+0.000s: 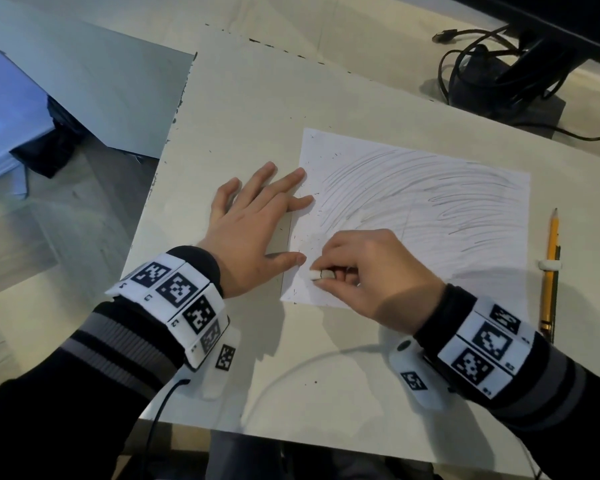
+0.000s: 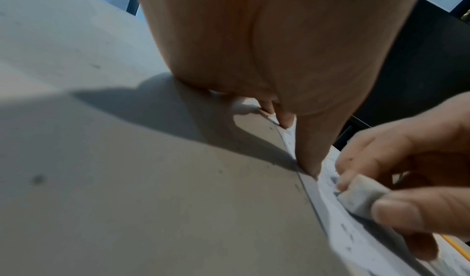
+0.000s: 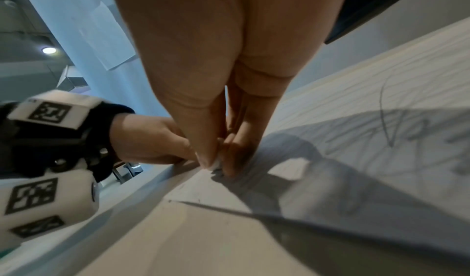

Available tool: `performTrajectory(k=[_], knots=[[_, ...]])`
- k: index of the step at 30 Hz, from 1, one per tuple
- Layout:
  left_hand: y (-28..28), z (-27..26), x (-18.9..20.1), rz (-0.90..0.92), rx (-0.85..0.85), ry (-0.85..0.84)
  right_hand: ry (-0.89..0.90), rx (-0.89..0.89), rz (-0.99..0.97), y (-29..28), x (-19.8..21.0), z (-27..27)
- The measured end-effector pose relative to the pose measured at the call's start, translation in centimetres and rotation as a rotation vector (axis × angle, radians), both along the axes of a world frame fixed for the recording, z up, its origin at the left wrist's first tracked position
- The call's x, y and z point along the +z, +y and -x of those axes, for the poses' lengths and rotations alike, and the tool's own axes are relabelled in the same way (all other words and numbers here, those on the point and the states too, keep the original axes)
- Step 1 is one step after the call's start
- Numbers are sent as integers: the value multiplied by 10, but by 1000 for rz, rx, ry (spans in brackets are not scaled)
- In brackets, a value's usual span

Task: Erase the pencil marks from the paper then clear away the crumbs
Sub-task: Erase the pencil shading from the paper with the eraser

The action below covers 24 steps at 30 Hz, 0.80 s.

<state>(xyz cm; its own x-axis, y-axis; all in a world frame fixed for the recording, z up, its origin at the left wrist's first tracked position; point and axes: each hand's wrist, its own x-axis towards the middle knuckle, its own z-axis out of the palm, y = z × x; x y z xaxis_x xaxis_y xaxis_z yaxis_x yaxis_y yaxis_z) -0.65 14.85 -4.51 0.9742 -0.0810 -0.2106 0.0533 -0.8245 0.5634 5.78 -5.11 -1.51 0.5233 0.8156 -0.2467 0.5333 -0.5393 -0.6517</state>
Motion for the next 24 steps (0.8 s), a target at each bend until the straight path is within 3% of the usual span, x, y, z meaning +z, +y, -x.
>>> performTrajectory(k=[6, 10, 15, 20, 24], knots=[[-1, 0, 0, 0, -5, 8, -114, -126, -45, 5, -4, -17], [0, 0, 0, -2, -5, 5, 2, -54, -3, 2, 0, -10], [-1, 0, 1, -9, -3, 11, -120, -153, -30, 7, 1, -27], [-1, -1, 3, -13, -2, 24, -20, -11, 30, 2, 1, -9], [-2, 0, 3, -14, 1, 31, -136, -142, -26, 3, 0, -23]])
